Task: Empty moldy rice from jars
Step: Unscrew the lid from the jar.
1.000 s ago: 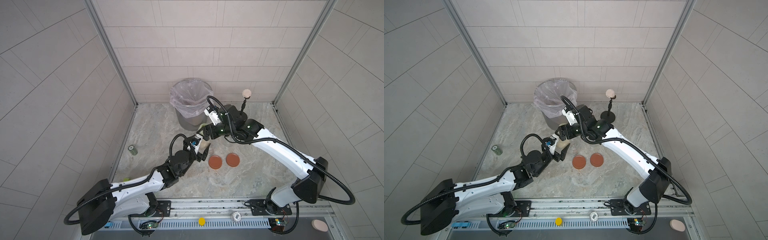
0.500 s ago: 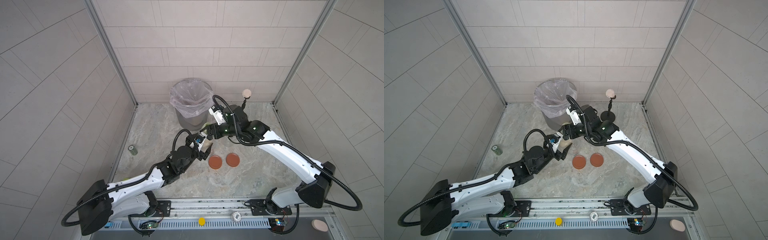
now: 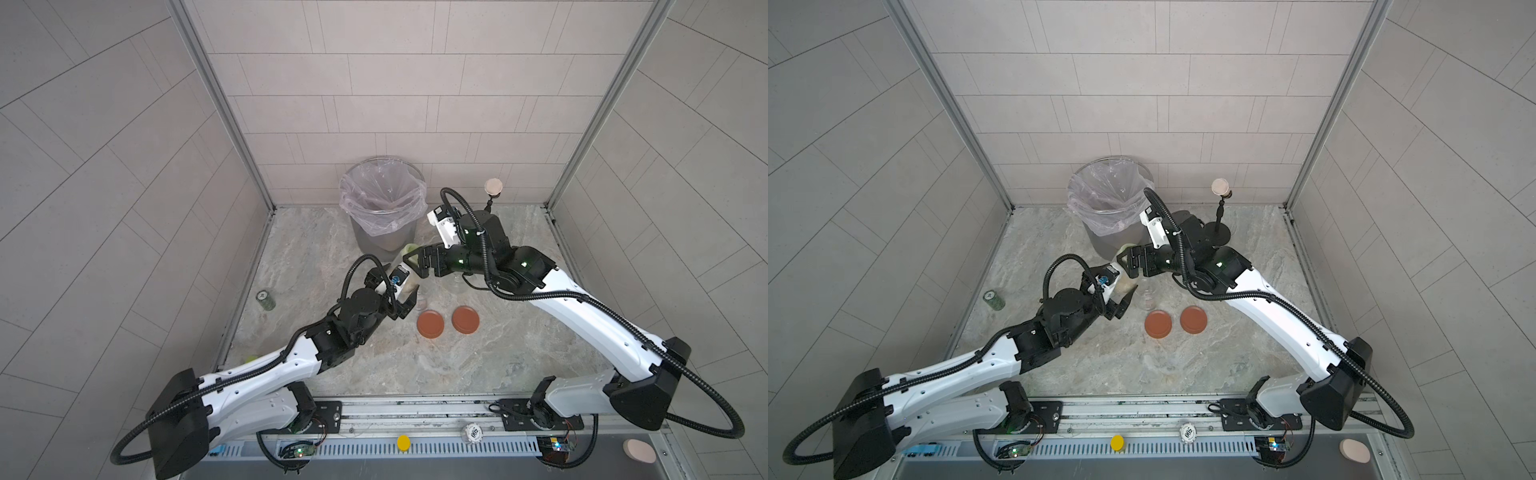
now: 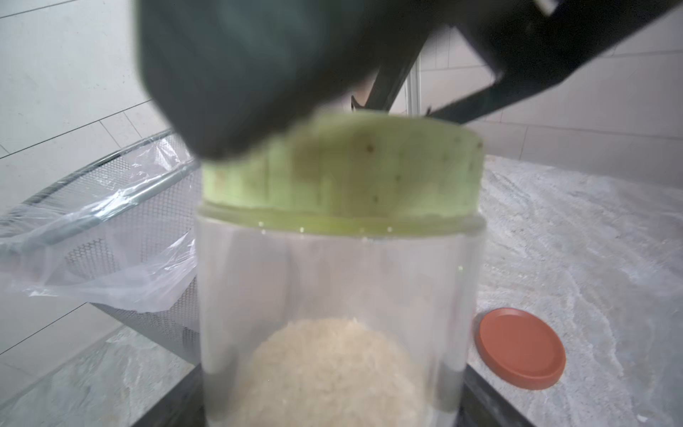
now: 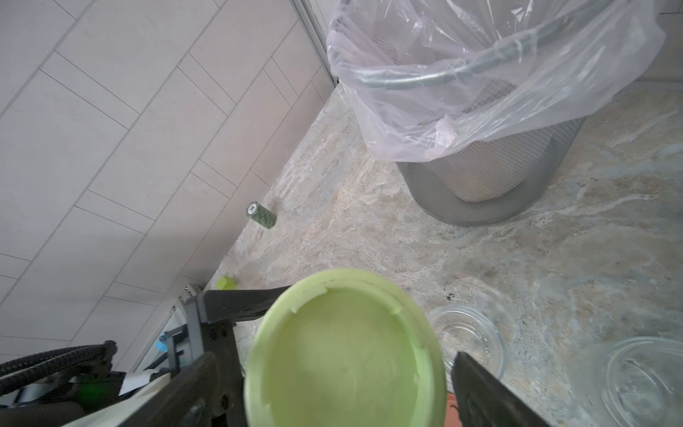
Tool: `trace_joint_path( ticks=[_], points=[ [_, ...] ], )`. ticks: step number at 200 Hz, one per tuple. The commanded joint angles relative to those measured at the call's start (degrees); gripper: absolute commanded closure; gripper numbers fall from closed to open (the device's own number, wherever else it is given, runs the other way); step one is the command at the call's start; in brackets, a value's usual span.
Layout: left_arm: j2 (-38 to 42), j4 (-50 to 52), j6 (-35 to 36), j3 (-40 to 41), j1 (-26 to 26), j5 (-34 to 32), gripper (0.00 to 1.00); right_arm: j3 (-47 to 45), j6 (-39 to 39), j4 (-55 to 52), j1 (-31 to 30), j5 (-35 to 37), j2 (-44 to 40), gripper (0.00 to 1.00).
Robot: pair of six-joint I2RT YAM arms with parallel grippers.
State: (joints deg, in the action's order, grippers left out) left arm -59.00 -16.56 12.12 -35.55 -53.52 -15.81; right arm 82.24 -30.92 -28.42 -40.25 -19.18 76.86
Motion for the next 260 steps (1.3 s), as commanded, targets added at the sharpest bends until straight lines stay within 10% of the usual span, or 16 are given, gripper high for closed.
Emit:
trace_joint_path(
  ticks=[1,102,260],
  points=[
    [2.3,-0.3,3.1,-1.6,0.3,-0.2,0.84,0.3,-1.3,2.0,-0.5,0.4,-2.9,0.01],
    [4.0,4.3,4.5,-4.4,4.1,9.0,0.84,2.0,-5.7,-6.1,10.1,-12.0,-2.6,0.01],
    [3.6,10.3,6.7,-8.4,9.4,19.6,0.85,8.5,0.4,-15.6,7.3,-16.5,6.7,0.0]
  ],
)
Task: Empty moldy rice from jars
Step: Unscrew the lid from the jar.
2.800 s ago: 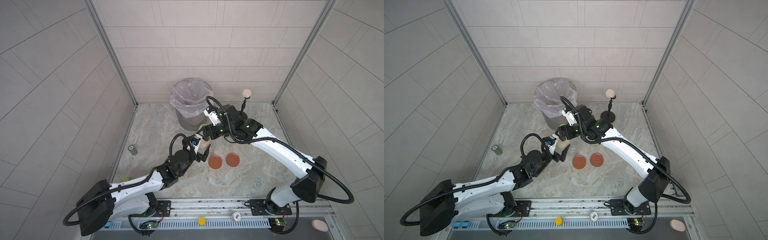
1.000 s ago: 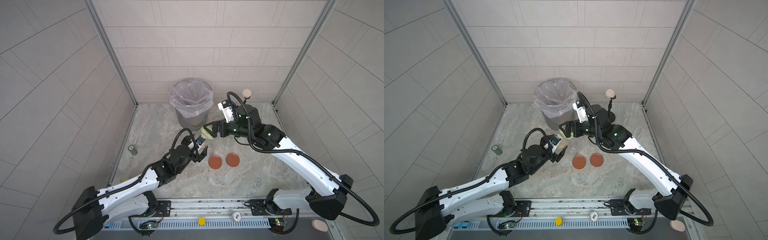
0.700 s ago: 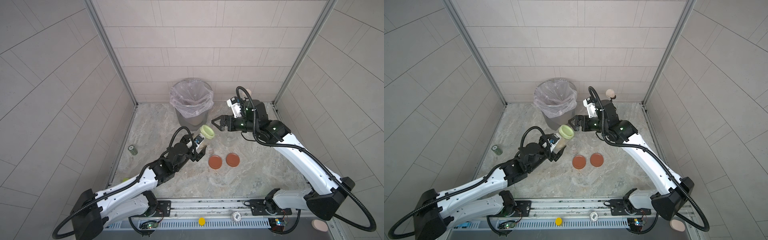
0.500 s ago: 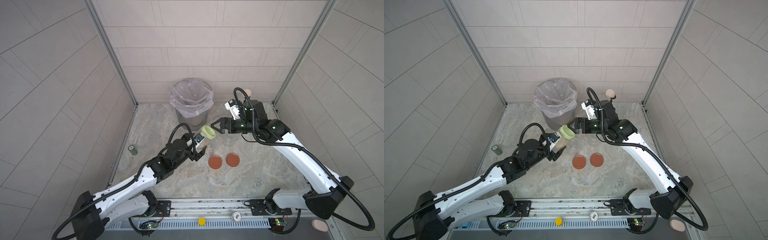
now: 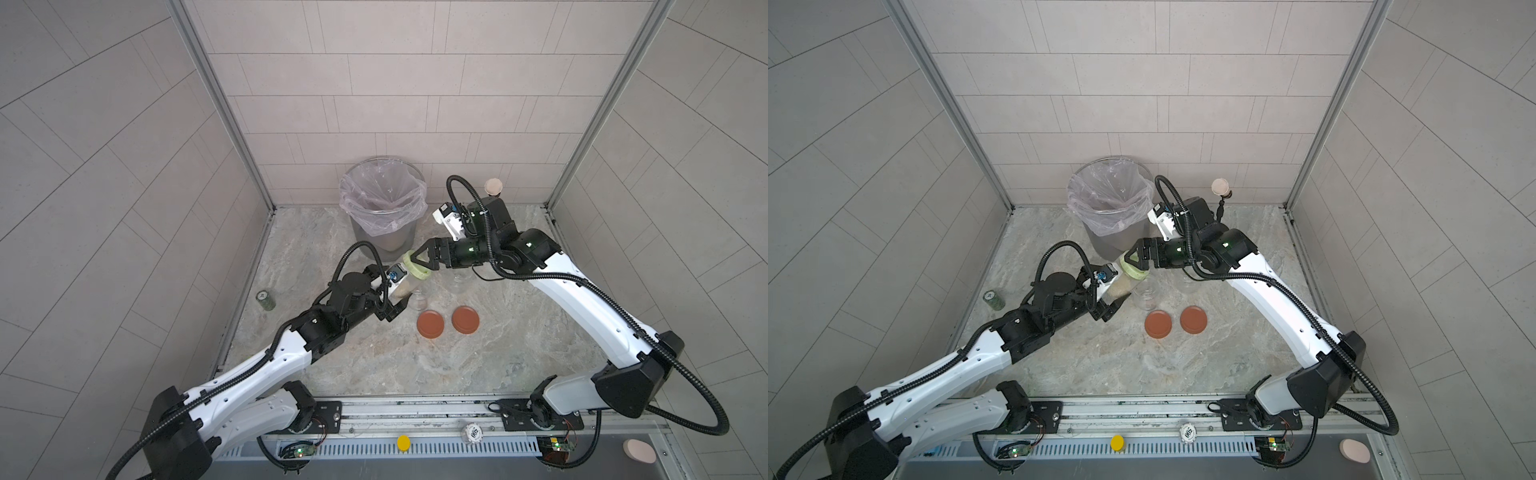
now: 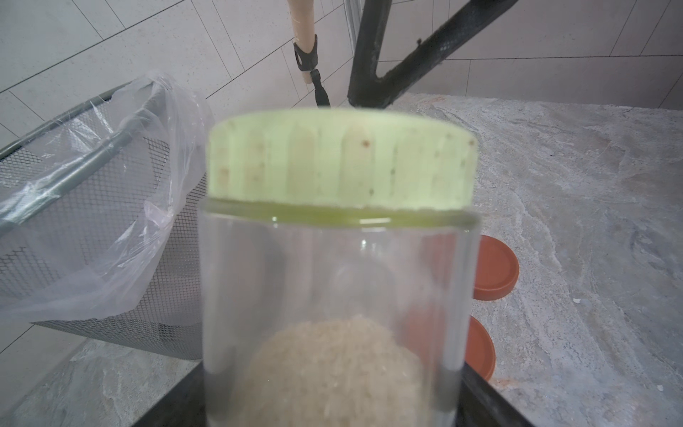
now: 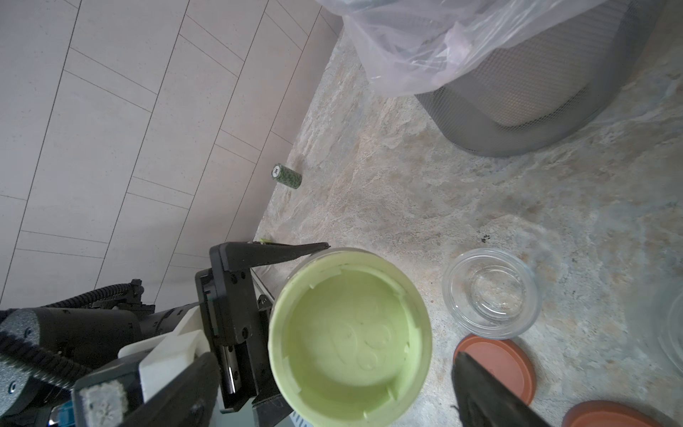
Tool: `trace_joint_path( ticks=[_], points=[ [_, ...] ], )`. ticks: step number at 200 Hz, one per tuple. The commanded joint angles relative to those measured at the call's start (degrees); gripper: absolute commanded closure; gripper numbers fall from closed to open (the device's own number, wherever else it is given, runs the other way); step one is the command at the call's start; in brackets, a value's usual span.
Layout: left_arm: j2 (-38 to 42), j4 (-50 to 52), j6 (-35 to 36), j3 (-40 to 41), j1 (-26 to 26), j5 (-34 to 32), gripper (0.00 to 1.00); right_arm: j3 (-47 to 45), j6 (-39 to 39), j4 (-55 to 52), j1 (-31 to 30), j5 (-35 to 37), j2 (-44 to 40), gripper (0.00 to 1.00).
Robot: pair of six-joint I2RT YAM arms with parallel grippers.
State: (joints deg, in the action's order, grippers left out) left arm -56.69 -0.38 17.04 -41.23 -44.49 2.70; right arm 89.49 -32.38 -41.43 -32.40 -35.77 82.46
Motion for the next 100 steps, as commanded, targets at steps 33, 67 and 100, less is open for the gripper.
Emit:
trace_joint_path(
  ticks=[33,67,100],
  points=[
    [1.5,-6.0,1.9,-2.8,0.4,1.6,0.85,2.6,3.0,-3.8,-1.4,0.3,2.7,0.01],
    [1.4,-6.1,2.0,-2.7,0.4,1.7,0.85,3.8,2.9,-3.7,-1.8,-0.6,4.1,0.02],
    [1.5,-6.1,2.2,-2.4,0.4,1.3,0.85,4.4,3.0,-3.7,-1.8,-1.7,4.7,0.05]
  ],
)
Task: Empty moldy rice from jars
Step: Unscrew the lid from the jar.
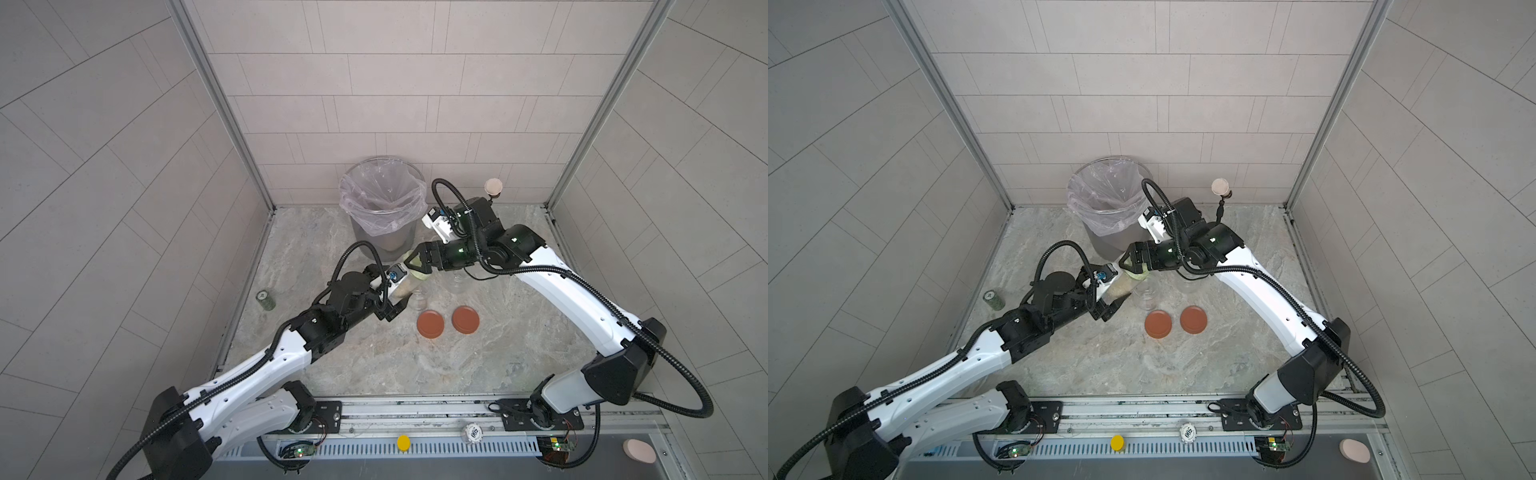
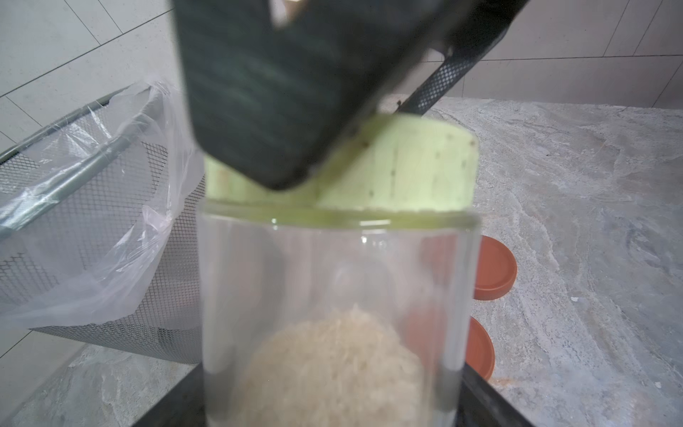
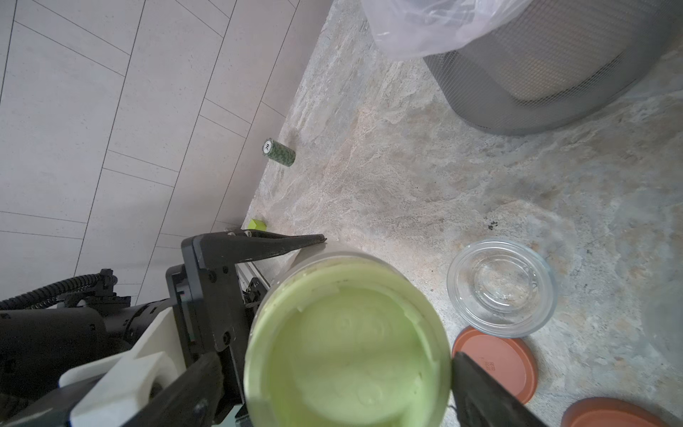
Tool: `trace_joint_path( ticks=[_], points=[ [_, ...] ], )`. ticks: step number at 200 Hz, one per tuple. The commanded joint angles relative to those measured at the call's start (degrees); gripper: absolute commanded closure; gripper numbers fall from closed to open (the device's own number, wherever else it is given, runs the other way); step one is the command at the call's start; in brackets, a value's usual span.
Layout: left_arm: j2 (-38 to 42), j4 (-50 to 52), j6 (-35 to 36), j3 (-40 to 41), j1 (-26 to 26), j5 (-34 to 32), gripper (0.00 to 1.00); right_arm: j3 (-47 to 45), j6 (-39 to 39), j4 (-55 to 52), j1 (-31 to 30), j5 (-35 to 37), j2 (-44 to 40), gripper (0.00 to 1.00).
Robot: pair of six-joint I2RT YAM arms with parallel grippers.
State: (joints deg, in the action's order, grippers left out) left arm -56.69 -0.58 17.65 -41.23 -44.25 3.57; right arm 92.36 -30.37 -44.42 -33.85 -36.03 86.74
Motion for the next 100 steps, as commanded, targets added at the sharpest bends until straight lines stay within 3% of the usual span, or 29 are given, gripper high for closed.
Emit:
trace_joint_path(
  ticks=[1,52,100],
  points=[
    [1.5,-5.9,1.6,-2.4,0.1,0.4,0.85,1.6,1.0,-0.7,-0.4,-1.4,0.4,0.05],
    [1.8,-5.8,1.8,-2.4,0.2,0.4,0.86,1.5,1.6,-0.9,-0.4,-2.4,1.5,0.08],
    [1.8,-5.7,0.8,-2.5,0.4,2.0,0.87,1.8,6.2,-0.7,-0.6,-4.5,1.2,0.26]
  ],
)
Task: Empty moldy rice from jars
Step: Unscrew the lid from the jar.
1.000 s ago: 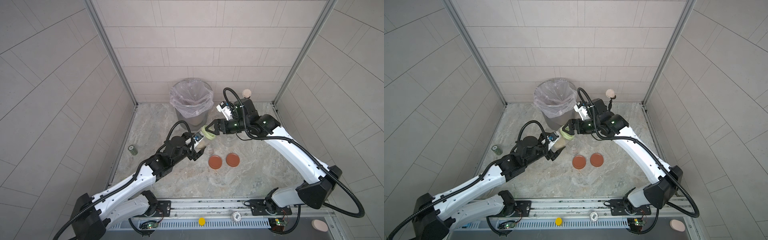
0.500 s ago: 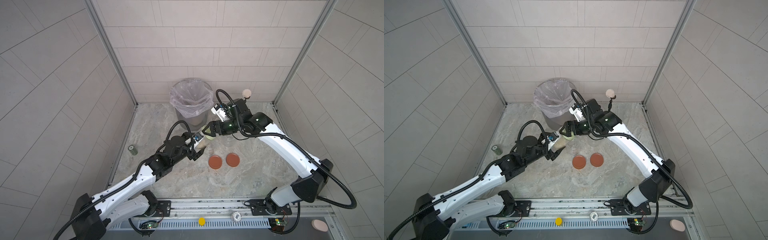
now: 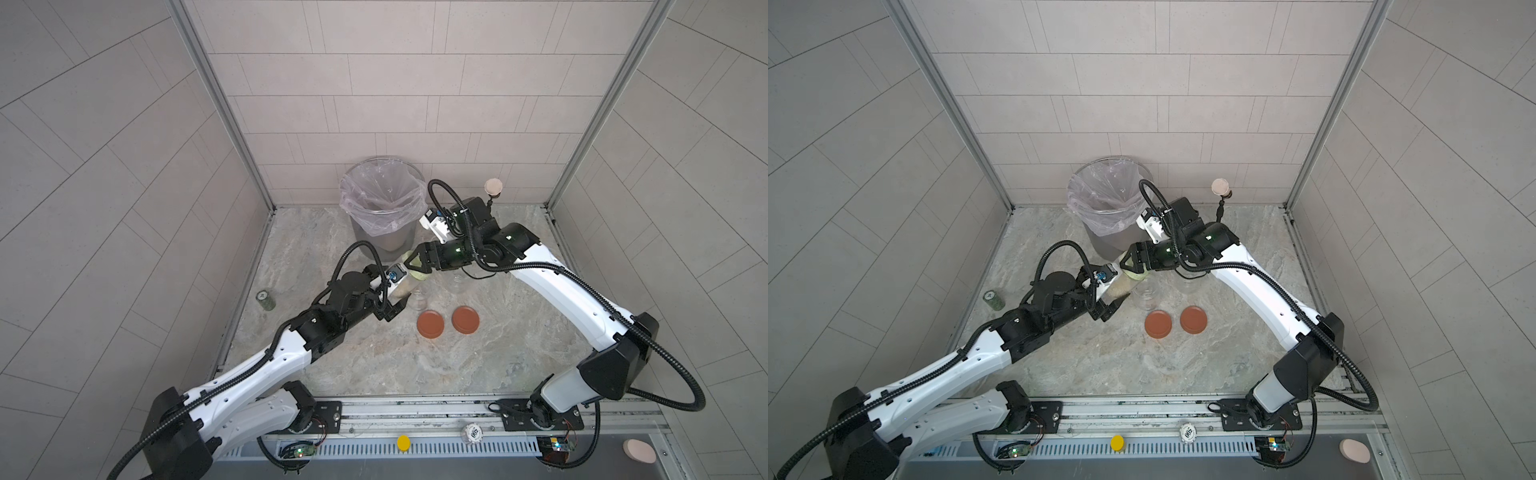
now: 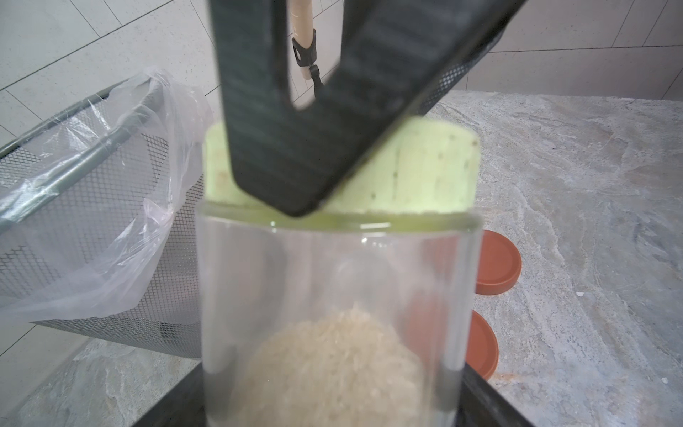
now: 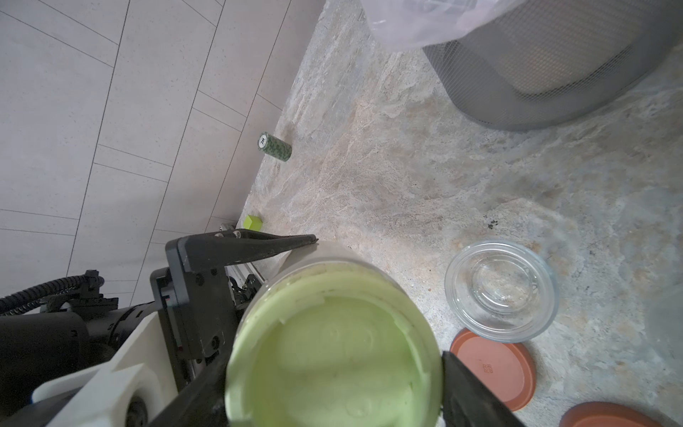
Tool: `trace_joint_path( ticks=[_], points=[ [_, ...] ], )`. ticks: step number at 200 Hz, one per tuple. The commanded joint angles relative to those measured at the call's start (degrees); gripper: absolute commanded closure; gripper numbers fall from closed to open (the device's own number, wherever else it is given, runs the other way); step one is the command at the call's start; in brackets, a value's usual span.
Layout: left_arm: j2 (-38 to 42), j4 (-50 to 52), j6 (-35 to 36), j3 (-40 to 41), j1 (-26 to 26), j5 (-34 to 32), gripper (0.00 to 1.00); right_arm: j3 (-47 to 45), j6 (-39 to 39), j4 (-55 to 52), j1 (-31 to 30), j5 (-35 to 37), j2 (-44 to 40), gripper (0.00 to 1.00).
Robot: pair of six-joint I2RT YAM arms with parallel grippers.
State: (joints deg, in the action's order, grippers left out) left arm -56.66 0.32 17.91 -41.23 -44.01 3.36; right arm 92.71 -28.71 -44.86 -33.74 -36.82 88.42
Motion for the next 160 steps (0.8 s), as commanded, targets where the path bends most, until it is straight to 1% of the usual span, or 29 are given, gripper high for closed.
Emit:
trace_joint_path(
  ticks=[1,11,19,27,45,52,60,71,79,98,119,137,142,148,160],
  points=[
    [1.8,-6.6,0.4,-2.5,0.2,2.4,0.87,1.4,5.0,-0.2,-0.6,-3.8,-0.5,0.27],
    [1.7,-6.6,0.2,-2.5,0.3,3.7,0.87,0.7,8.7,0.4,-0.9,-4.6,-0.9,0.38],
    [1.4,-6.5,-0.1,-2.7,0.4,4.6,0.87,-0.2,12.1,1.0,-1.0,-4.2,-1.2,0.43],
    [1.0,-6.2,-0.2,-3.1,0.5,5.7,0.87,-0.5,14.9,1.5,-1.0,-3.7,-1.5,0.45],
    [-0.2,-4.6,-0.3,-4.4,0.6,7.6,0.87,0.3,21.6,1.6,-0.9,-3.8,-0.9,0.45],
    [-0.6,-4.1,-0.3,-4.9,0.7,8.5,0.88,1.2,25.1,0.6,-0.9,-5.1,-0.3,0.48],
    [-0.8,-4.0,-0.6,-5.2,0.7,8.9,0.88,2.5,30.1,-1.2,-0.9,-8.3,0.5,0.5],
    [-0.9,-4.2,-1.1,-5.3,0.7,9.6,0.88,3.6,35.5,-3.3,-1.0,-10.4,1.3,0.5],
    [-0.9,-4.3,-1.4,-5.4,0.8,10.0,0.87,4.1,38.5,-4.1,-0.9,-10.4,1.8,0.5],
    [-0.6,-4.2,-2.2,-5.4,0.9,11.0,0.87,5.6,49.4,-8.6,-0.9,-11.5,2.9,0.51],
    [0.0,-4.2,-3.2,-4.9,1.2,11.3,0.85,6.3,58.1,-10.8,-0.5,-12.1,3.2,0.5],
    [0.8,-4.1,-4.2,-4.5,1.6,12.2,0.85,6.7,63.0,-11.2,-0.1,-12.7,3.6,0.49],
    [1.1,-4.1,-4.3,-4.4,1.7,12.3,0.85,7.1,63.4,-11.8,0.1,-13.1,3.9,0.49],
    [1.4,-4.2,-4.6,-4.2,1.7,12.3,0.85,7.7,66.3,-12.4,0.3,-13.6,4.2,0.49],
    [2.0,-4.4,-5.0,-3.7,1.9,12.4,0.85,9.0,68.0,-13.3,0.6,-14.8,5.3,0.49]
  ],
)
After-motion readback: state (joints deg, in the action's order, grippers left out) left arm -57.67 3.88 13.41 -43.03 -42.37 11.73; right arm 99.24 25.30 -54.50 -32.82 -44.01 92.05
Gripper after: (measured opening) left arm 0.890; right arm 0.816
